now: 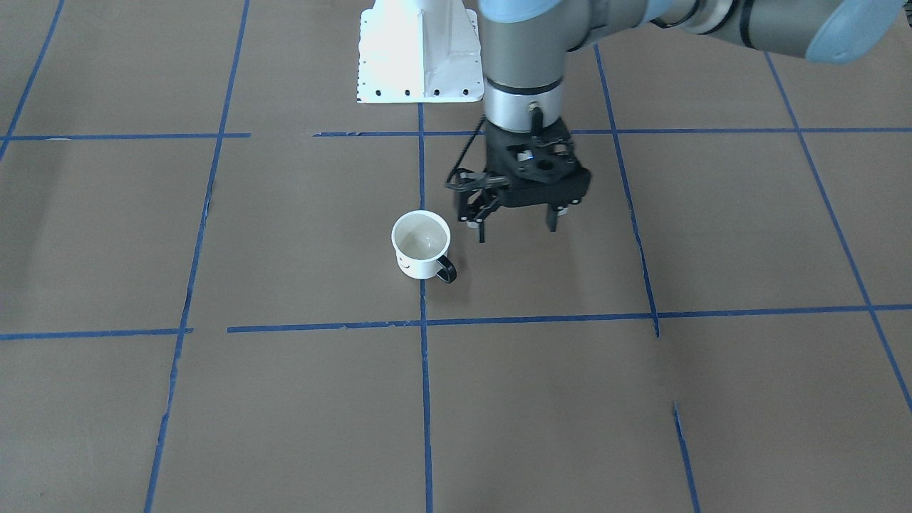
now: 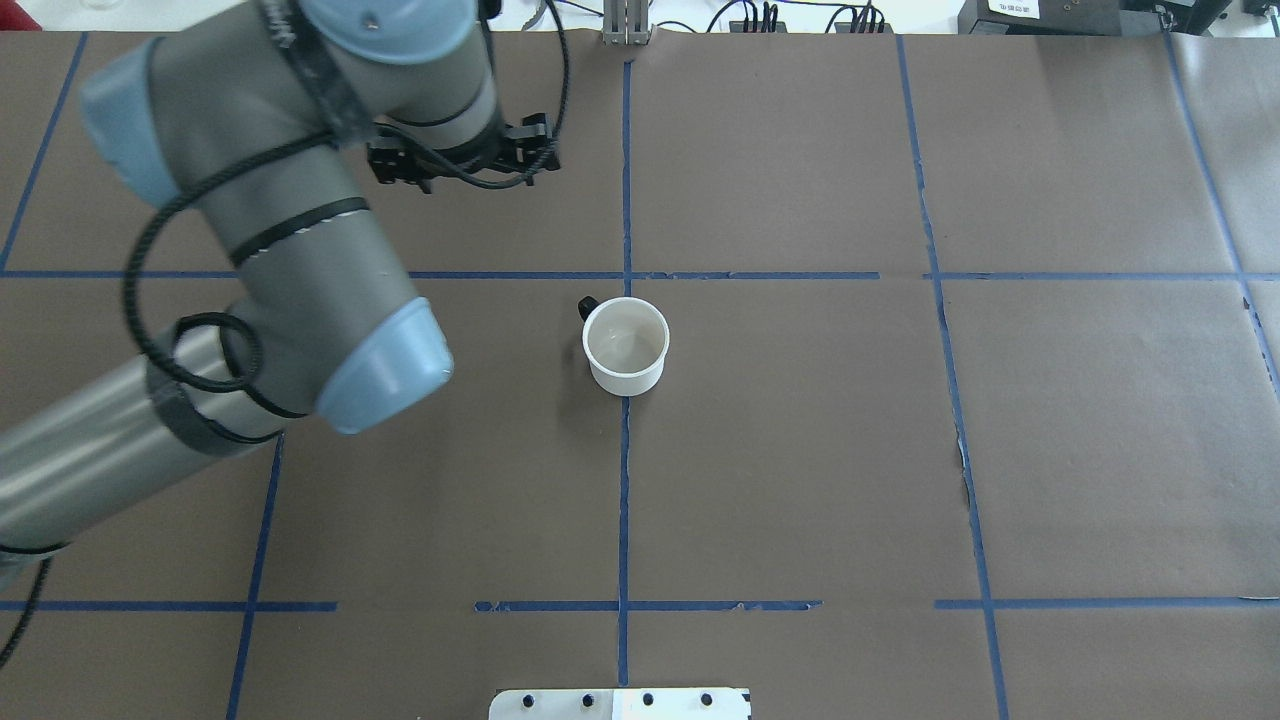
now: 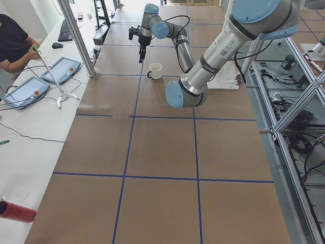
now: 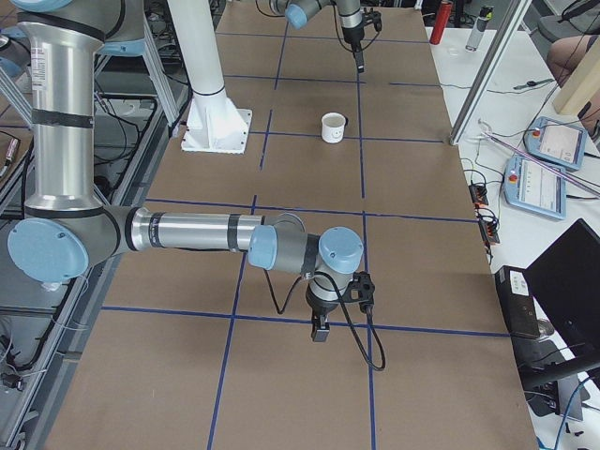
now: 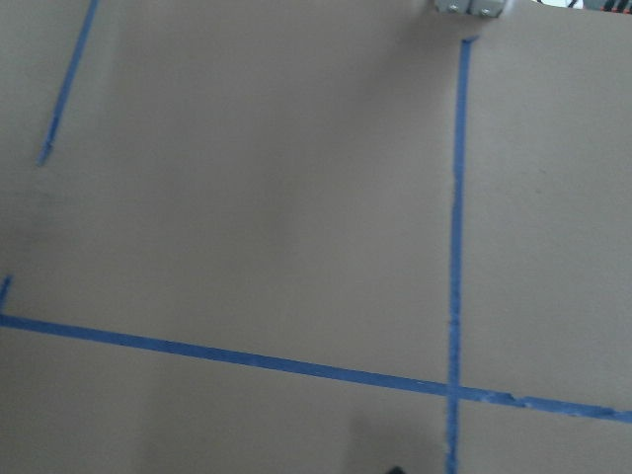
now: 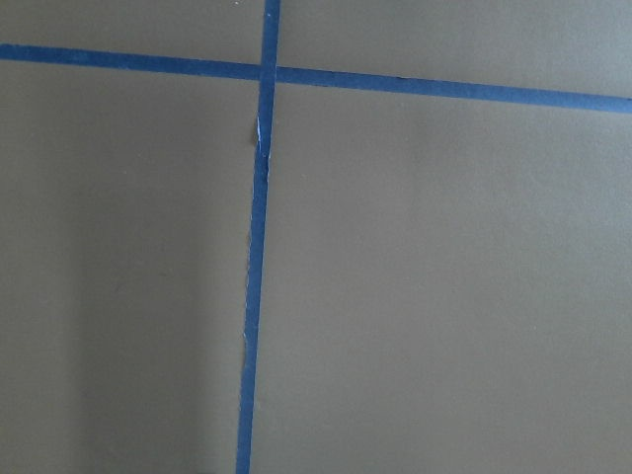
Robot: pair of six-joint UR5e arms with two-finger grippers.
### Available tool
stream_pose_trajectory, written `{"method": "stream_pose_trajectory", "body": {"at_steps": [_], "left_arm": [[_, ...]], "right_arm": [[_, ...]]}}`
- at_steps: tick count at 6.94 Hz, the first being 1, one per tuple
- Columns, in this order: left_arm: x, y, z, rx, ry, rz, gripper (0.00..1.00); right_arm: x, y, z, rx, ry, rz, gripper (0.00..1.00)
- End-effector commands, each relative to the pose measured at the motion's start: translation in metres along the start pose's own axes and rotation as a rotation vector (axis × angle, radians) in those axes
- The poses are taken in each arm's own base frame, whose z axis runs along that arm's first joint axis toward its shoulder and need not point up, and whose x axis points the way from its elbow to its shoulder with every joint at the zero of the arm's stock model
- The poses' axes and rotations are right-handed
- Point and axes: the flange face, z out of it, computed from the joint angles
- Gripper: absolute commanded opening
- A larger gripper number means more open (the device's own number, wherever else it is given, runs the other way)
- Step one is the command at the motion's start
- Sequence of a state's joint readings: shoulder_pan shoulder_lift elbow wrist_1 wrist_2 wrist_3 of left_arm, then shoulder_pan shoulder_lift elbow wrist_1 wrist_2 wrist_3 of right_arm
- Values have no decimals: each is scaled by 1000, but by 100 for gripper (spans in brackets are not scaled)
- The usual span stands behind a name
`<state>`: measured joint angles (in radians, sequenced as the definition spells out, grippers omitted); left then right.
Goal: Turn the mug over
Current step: 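Open the left gripper and withdraw the left arm away from the mug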
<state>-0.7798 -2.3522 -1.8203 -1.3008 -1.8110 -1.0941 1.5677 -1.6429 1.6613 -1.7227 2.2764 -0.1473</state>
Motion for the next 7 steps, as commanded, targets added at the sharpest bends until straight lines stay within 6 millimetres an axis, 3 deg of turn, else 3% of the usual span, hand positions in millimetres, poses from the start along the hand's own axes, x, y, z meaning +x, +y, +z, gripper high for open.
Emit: {"method": "stream_pose_trajectory", "body": {"at_steps": [1,2,4,5,7], "left_arm": [[-137,-8,-5,-16,23,114,99],[-199,-13,-13,-22,35,144,99],[-288,-12,-13,-58,5,224,99],[-357,-17,-22,-37,6,261,100],[-485,24,-8,-41,45,271,100]], "right_arm": [[0,0,0,0,0,0,100],[0,0,0,0,0,0,100],[0,0,0,0,0,0,100],[0,0,0,0,0,0,100],[0,0,0,0,0,0,100]]}}
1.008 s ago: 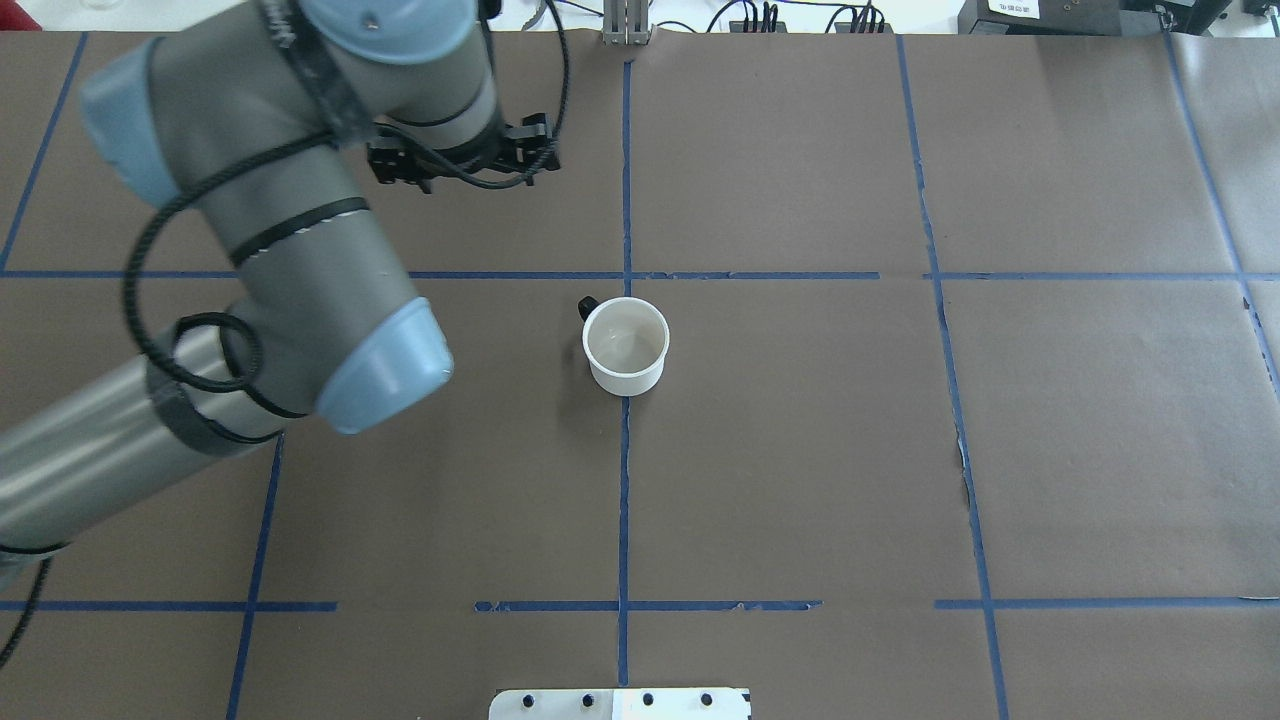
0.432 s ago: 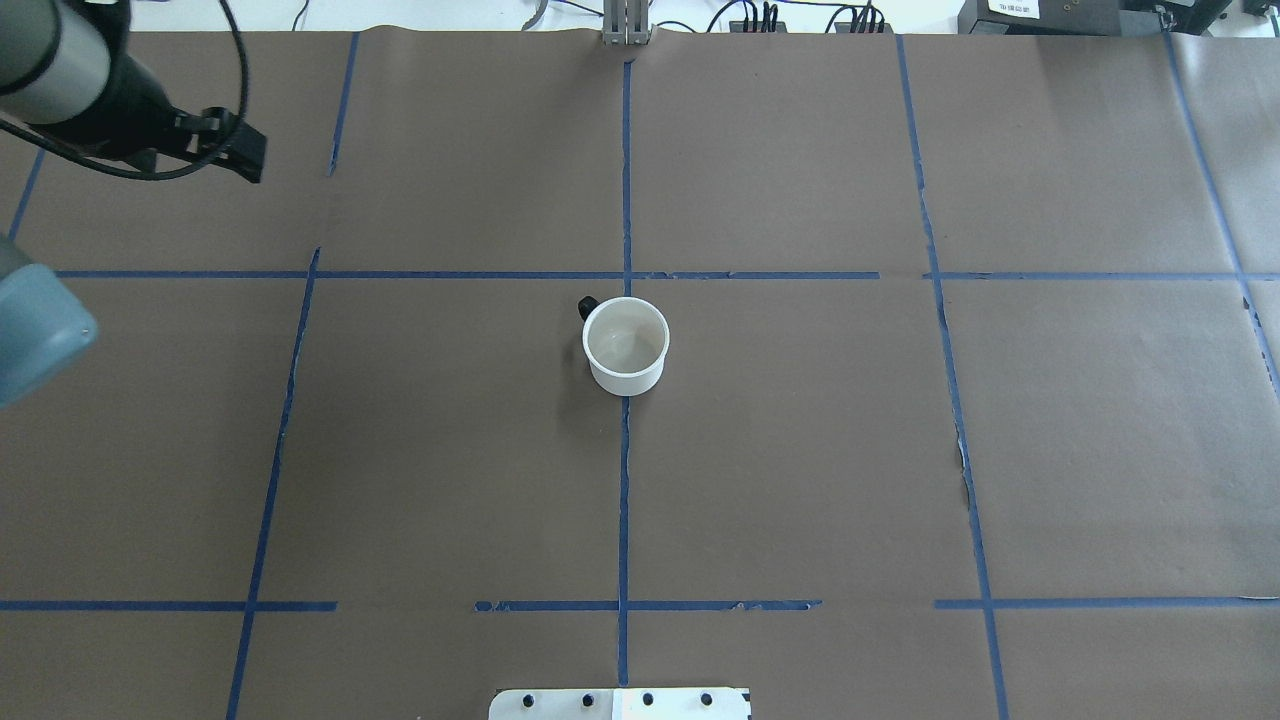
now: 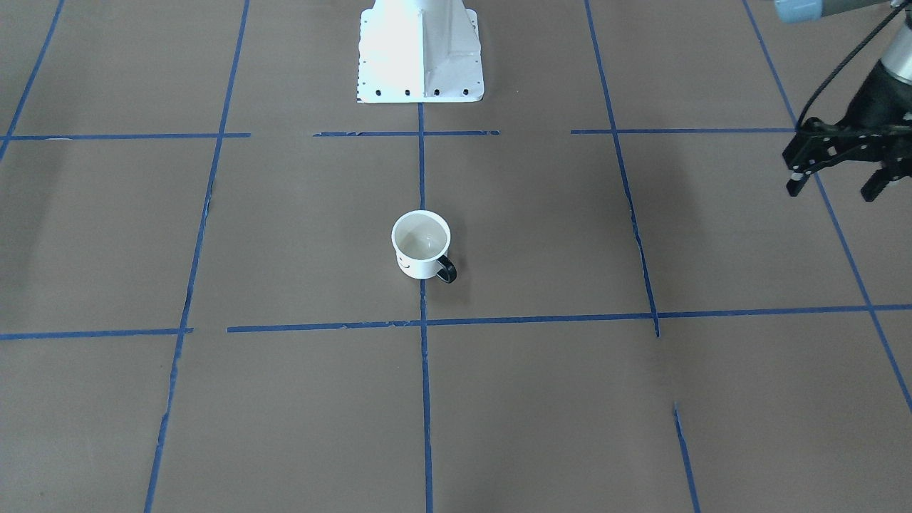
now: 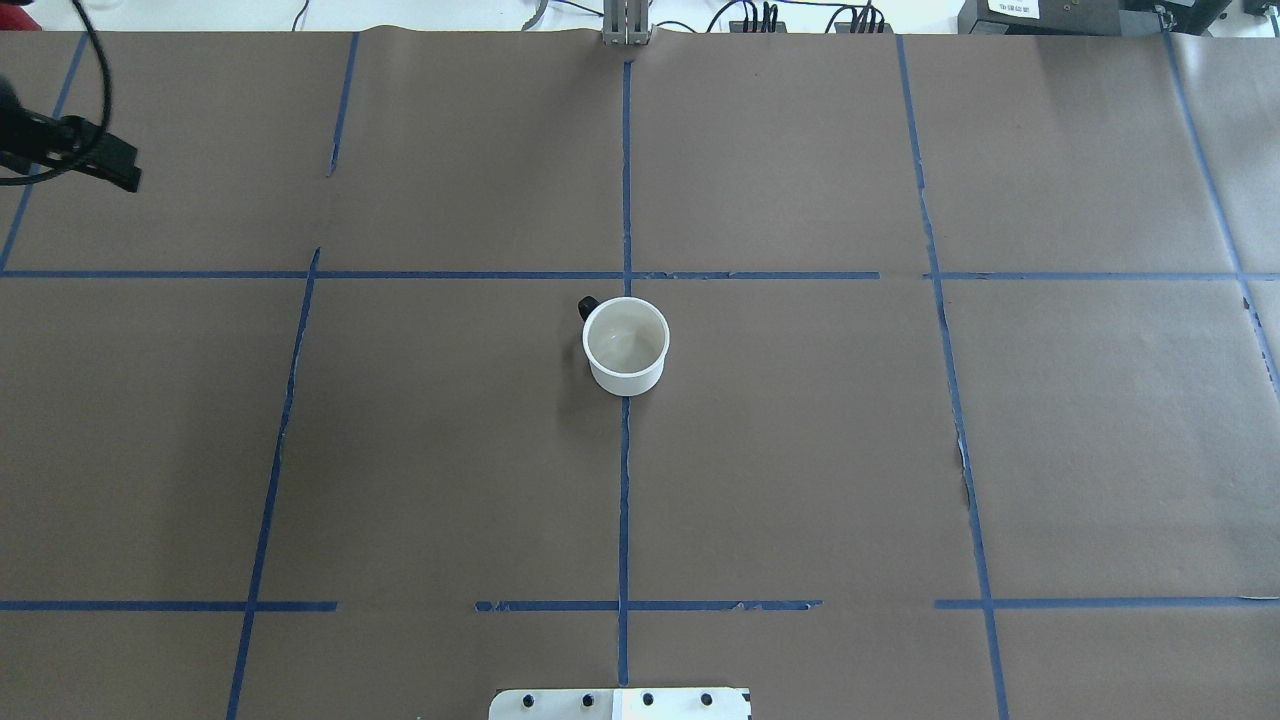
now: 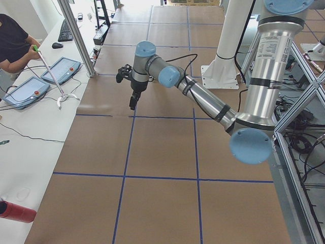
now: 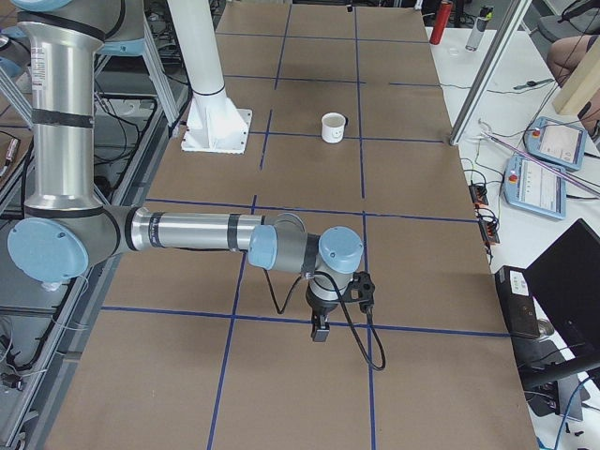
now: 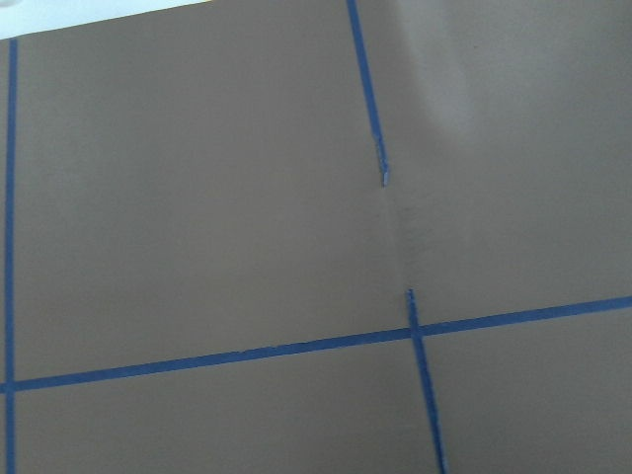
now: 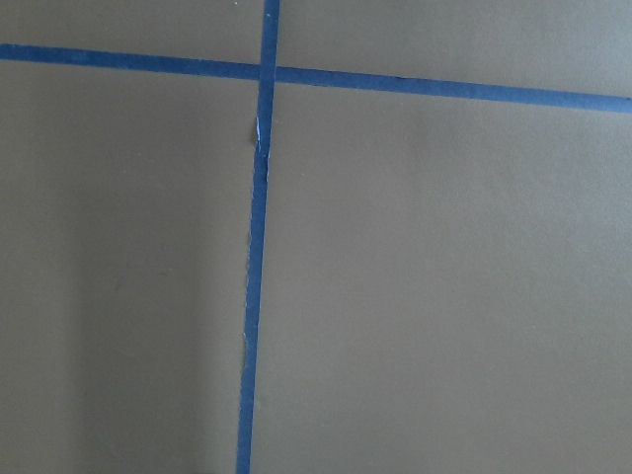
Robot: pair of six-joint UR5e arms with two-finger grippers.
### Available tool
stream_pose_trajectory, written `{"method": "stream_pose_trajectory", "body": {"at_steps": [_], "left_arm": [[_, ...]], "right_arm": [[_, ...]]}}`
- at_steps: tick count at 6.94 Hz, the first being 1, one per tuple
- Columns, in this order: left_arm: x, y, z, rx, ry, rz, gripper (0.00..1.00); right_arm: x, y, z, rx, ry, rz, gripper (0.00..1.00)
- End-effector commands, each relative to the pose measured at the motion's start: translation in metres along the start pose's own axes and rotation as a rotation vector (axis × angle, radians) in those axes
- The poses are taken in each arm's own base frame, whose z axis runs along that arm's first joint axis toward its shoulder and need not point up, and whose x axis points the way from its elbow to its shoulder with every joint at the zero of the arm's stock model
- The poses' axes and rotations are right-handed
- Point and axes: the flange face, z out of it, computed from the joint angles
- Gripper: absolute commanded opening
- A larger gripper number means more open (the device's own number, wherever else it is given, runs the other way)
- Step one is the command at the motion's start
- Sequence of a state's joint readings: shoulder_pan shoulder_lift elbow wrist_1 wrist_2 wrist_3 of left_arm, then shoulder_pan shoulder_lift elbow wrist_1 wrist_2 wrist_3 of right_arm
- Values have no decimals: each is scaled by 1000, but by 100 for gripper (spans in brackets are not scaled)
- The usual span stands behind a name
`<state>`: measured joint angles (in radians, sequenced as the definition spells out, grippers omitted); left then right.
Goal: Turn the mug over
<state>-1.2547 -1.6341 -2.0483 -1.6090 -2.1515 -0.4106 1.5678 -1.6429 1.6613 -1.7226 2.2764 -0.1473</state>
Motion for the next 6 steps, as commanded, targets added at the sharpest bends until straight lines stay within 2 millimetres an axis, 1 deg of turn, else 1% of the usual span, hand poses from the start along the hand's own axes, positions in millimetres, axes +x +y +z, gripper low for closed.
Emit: {"method": "stream_pose_trajectory", "body": {"at_steps": [1,2,3,4,5,6], "left_arm": [[-126,69,15,-46,73,-2,100],[-184,97,23,-75,70,23,100],[-213,133,37,-127,69,-47,100],[-235,163,27,-149,54,-128,100],[-253,164,9,-119,43,-134,100],[-250,133,5,-126,43,-129,100]], "right_arm": [[0,0,0,0,0,0,100],[0,0,0,0,0,0,100],[0,0,0,0,0,0,100],[0,0,0,0,0,0,100],[0,0,0,0,0,0,100],[0,0,0,0,0,0,100]]}}
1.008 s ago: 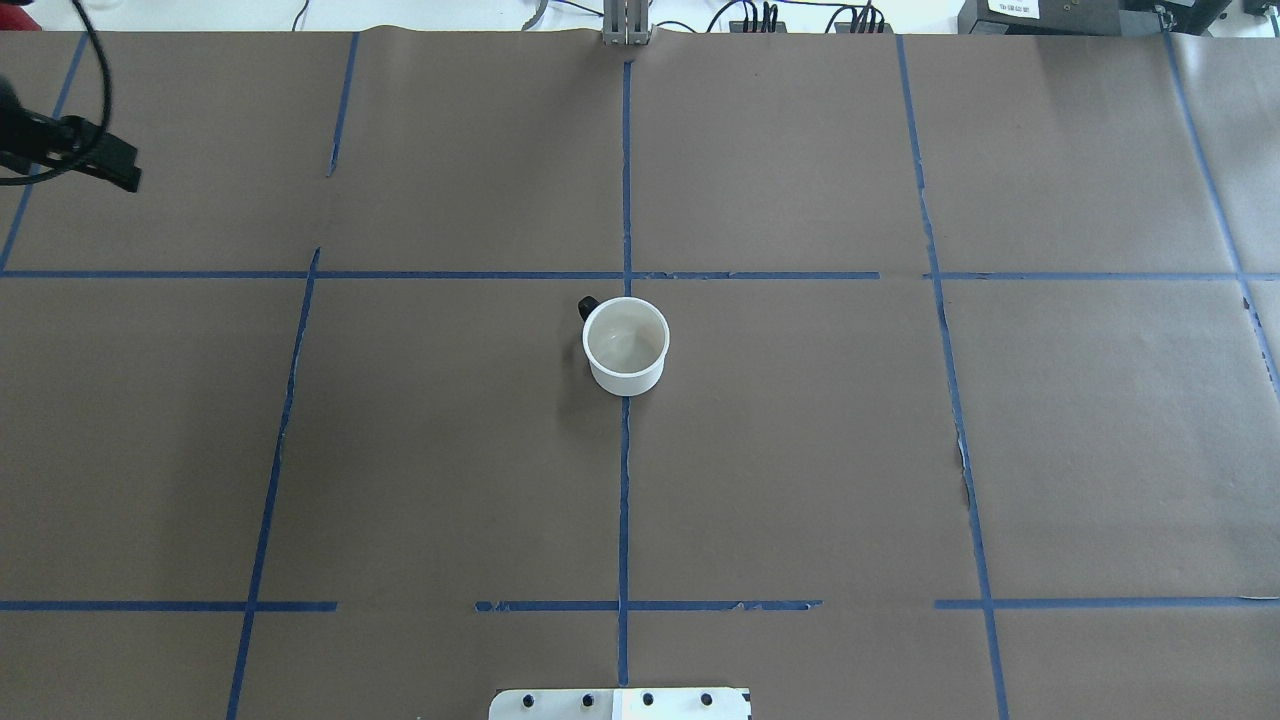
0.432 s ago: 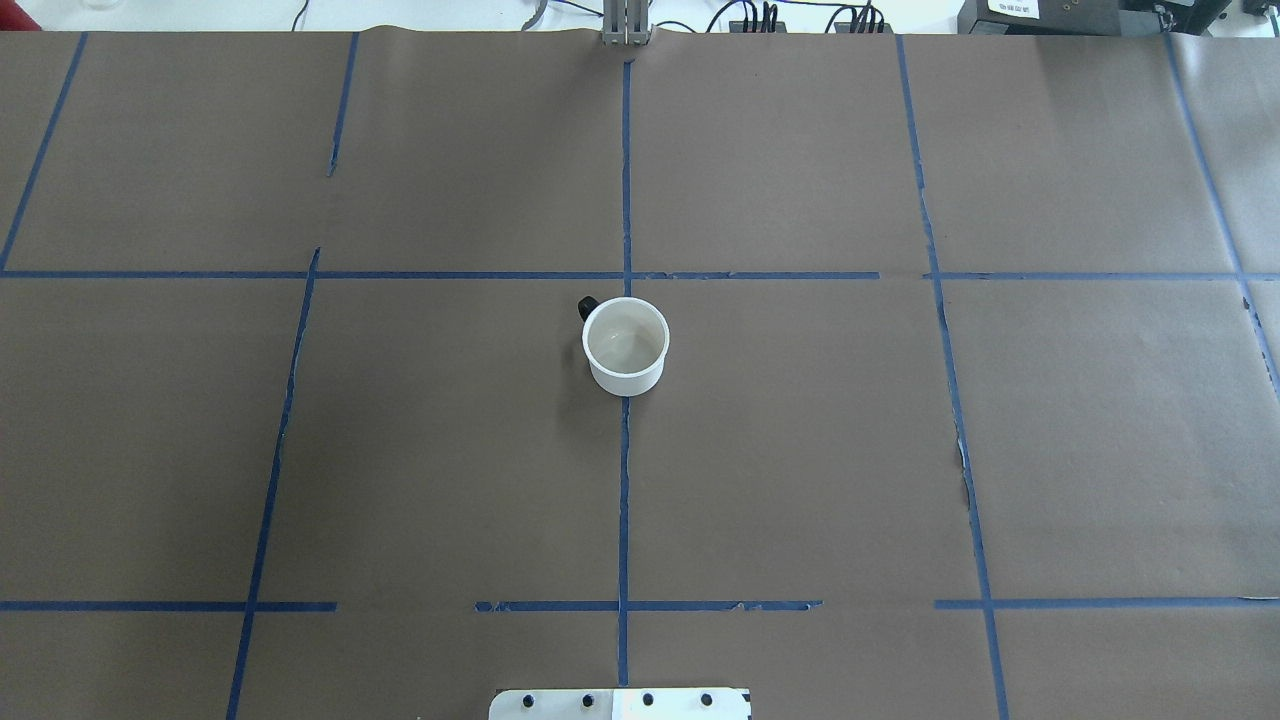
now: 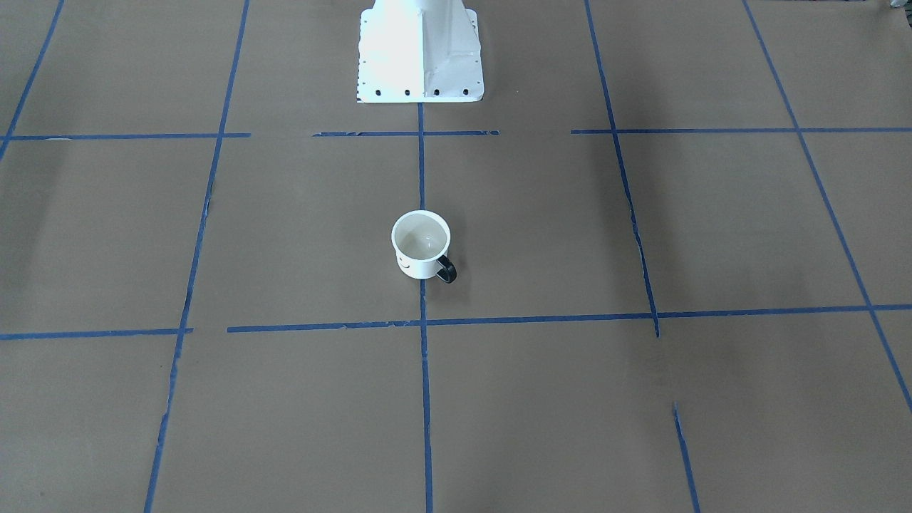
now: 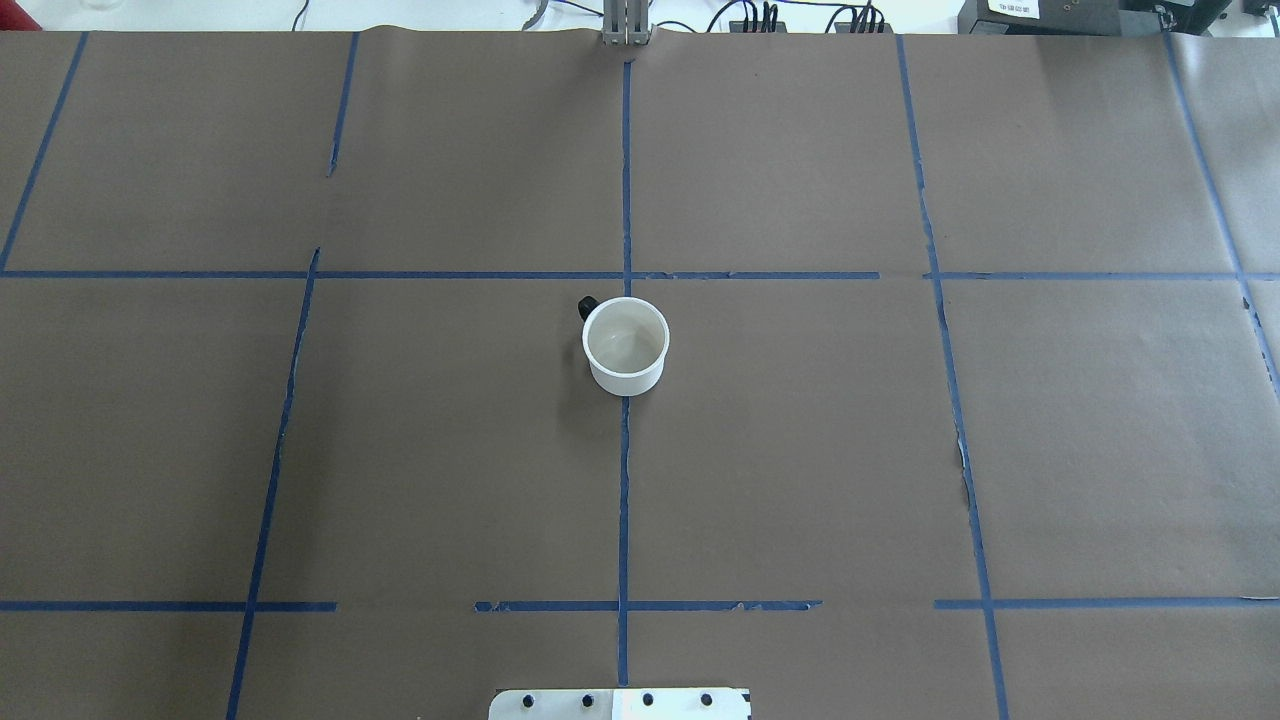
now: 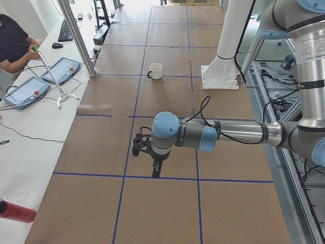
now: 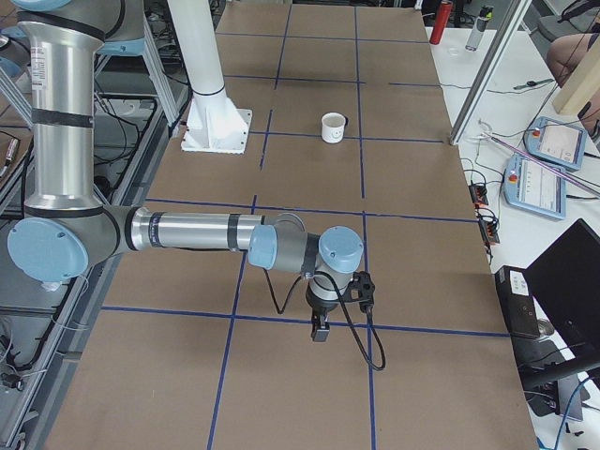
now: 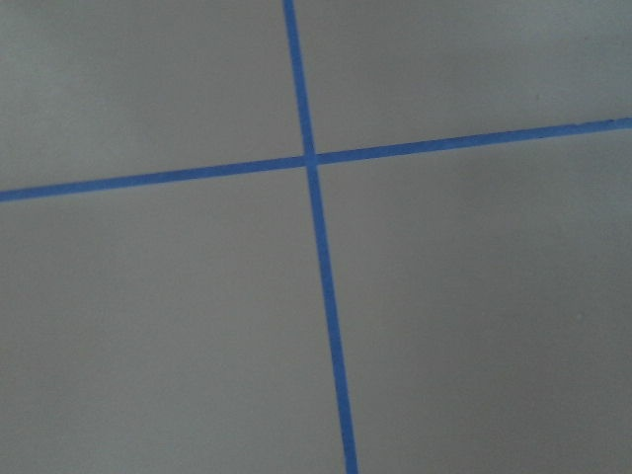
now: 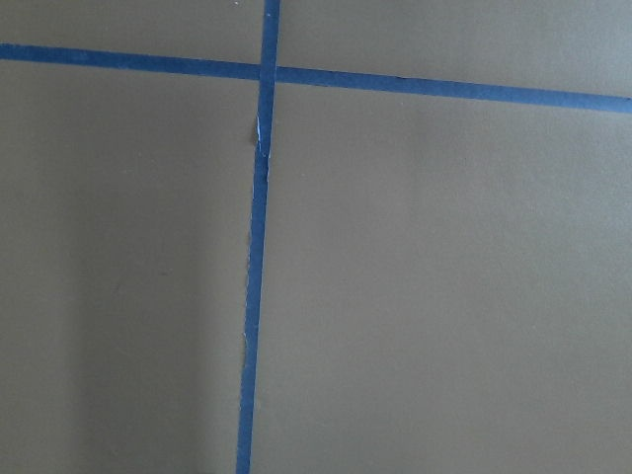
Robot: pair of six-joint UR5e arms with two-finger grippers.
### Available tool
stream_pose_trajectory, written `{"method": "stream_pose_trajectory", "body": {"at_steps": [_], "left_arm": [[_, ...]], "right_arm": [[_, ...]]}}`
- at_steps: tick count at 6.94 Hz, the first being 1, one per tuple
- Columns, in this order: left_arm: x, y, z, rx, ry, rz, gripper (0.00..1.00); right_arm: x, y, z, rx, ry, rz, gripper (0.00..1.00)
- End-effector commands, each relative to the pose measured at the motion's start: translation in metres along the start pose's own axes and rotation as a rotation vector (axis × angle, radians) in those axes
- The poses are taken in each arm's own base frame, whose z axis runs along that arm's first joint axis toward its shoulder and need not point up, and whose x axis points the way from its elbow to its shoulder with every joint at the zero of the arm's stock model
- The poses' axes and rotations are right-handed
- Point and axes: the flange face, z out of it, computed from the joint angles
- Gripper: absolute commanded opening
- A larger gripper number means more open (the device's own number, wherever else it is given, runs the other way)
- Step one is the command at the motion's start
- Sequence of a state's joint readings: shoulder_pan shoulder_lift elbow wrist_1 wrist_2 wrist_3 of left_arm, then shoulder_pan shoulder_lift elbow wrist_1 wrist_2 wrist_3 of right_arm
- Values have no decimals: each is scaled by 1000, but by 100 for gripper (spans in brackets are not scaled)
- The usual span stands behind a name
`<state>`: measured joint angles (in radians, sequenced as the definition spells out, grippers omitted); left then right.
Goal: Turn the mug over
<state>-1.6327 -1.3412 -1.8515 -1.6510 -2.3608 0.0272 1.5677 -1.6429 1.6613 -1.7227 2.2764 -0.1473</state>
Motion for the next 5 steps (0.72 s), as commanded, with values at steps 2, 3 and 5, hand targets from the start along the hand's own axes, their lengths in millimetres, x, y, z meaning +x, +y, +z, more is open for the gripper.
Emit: {"method": "stream_pose_trajectory", "body": {"at_steps": [2,3,5], "left_arm": [[-11,-56,-20,-51,-8,55,100],[-16,-61,-18,-54,-5,38,100],[-29,-59,-4,-73,10,16,100]], "right_arm": [[0,0,0,0,0,0,100],[0,0,0,0,0,0,100],[0,0,0,0,0,0,100]]}}
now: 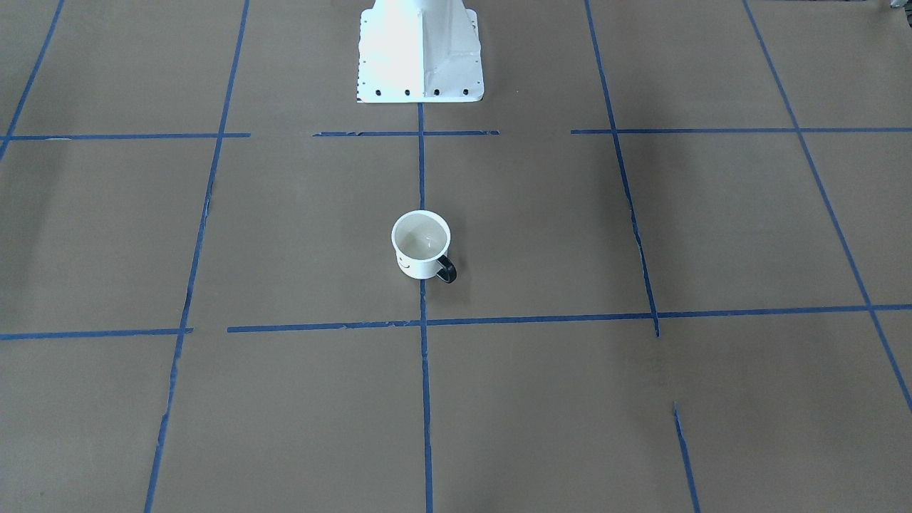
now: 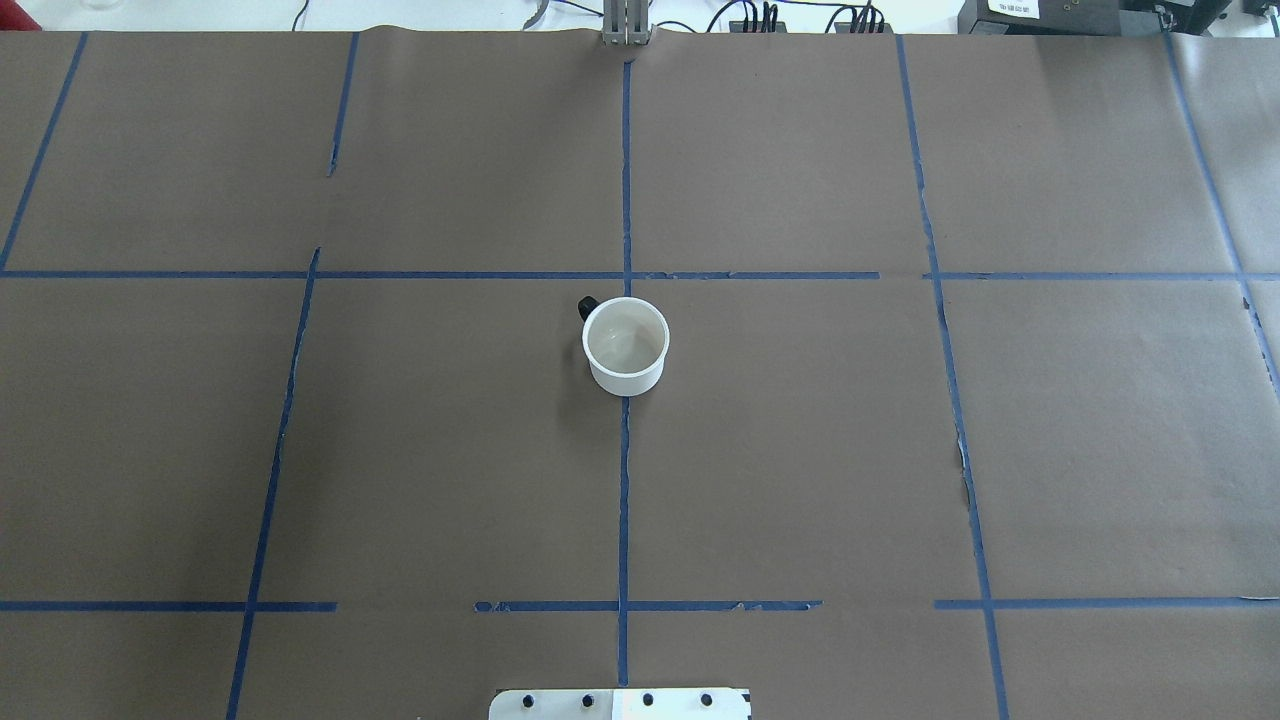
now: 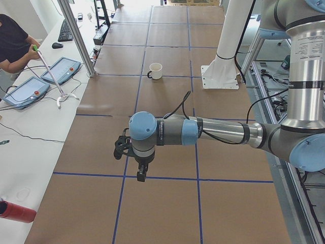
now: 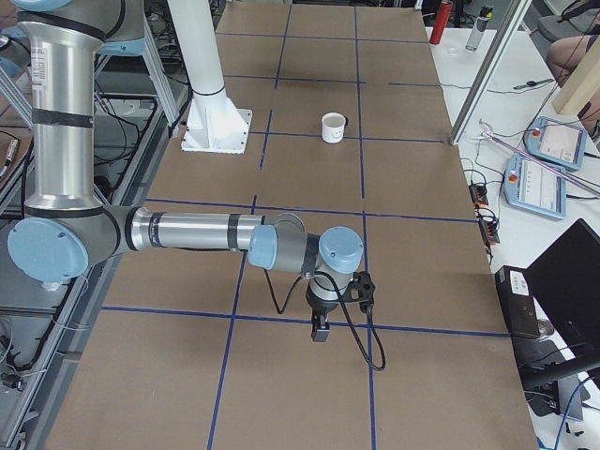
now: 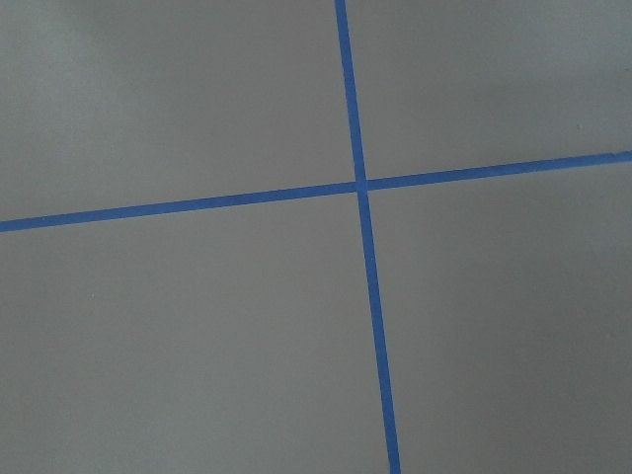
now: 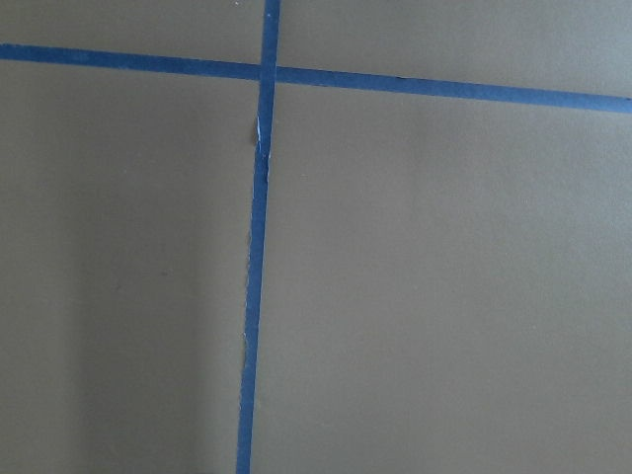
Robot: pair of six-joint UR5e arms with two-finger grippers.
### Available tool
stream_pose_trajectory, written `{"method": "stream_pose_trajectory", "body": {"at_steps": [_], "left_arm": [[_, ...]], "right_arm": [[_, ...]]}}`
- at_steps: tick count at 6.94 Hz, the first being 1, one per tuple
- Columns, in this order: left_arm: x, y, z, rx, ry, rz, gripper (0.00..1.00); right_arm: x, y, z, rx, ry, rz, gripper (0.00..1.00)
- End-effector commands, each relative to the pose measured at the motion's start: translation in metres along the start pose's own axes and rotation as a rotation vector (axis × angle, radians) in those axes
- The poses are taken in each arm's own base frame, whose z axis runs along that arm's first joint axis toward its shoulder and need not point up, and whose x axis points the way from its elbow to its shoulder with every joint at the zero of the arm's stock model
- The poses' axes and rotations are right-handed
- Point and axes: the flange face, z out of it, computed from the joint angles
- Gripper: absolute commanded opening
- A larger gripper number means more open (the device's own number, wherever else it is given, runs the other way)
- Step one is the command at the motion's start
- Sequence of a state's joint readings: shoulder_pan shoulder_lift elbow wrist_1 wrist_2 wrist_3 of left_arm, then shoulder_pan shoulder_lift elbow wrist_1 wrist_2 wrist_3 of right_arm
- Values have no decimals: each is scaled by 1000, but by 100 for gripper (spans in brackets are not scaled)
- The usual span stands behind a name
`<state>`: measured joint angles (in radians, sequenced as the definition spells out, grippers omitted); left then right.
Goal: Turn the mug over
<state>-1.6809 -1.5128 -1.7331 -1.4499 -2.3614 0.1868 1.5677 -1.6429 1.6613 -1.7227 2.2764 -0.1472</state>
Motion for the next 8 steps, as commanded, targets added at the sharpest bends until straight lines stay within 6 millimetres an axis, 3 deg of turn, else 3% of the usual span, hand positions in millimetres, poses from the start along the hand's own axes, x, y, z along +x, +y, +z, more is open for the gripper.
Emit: {"method": "stream_pose_trajectory", "body": {"at_steps": [1,4,8], "left_arm": [[-5,-4,4,-3,5,-4,100],[-11,5,11,-18,6,-17,100],[-3,1,2,8,2,8,100]], "right_arm": [[0,0,0,0,0,0,100],[0,0,0,0,0,0,100],[0,0,0,0,0,0,100]]}}
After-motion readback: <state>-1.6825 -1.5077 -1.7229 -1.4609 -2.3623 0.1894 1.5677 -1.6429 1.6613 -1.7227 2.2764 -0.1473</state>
